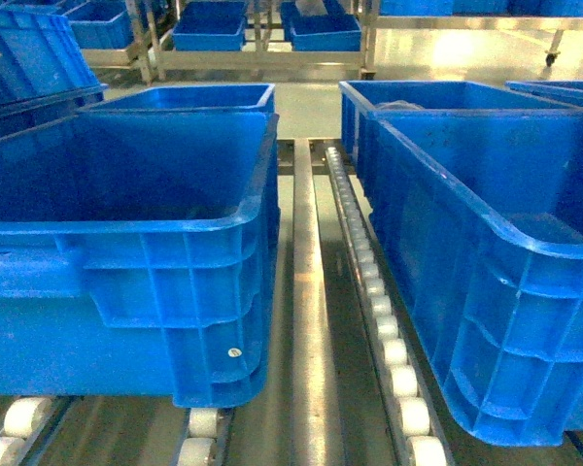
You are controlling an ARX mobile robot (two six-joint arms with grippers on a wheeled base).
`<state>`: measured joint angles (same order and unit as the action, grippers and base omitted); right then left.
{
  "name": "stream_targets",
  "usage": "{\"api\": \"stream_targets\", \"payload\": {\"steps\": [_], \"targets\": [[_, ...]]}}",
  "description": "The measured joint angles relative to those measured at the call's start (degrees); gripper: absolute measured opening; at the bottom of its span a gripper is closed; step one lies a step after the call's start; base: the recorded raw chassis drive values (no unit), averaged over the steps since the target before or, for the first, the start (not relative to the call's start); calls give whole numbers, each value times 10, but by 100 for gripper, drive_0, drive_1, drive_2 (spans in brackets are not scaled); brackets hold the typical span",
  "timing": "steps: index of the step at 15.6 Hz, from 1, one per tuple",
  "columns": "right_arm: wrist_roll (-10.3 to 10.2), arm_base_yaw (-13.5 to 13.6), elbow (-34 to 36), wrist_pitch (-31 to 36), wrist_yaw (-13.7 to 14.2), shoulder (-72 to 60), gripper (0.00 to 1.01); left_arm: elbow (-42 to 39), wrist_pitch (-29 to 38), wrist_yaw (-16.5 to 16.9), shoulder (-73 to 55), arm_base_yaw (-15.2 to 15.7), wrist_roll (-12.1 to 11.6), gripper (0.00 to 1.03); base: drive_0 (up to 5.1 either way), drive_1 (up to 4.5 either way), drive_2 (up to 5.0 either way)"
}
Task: Sort blue parts and orange caps into right shelf containers
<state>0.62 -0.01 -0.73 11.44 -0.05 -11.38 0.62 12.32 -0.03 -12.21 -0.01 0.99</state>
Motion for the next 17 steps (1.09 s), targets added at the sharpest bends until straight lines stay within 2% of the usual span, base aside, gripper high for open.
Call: {"api": "stream_targets", "payload": {"steps": [2,3,4,5,10,11,13,15,17], "targets": [[0,0,0,-13,0,13,2,0,-15,0,14,0,0,2,0,0,0],[0,0,0,-81,0,56,2,0,-23,0,24,0,0,2,0,0,0],[0,0,0,-114,0,112,2,0,-110,2,79,0,0,2,0,0,0],[0,0,-2,-108,1,110,2,0,-129,0,112,0,0,2,0,0,0],[-2,0,0,-117,0,111,2,0,-126,0,117,0,-2,2,0,0,0],[-1,0,0,-117,0,111,8,0,-126,0,117,0,-2,7,0,0,0],[-2,0,0,-117,0,111,30,0,-126,0,117,0,-2,29,0,0,0],[-2,0,0,-117,0,111,58,0,-126,0,117,0,-2,56,0,0,0],[-2,0,0,-117,0,111,78,0,-126,0,117,0,-2,76,0,0,0]]}}
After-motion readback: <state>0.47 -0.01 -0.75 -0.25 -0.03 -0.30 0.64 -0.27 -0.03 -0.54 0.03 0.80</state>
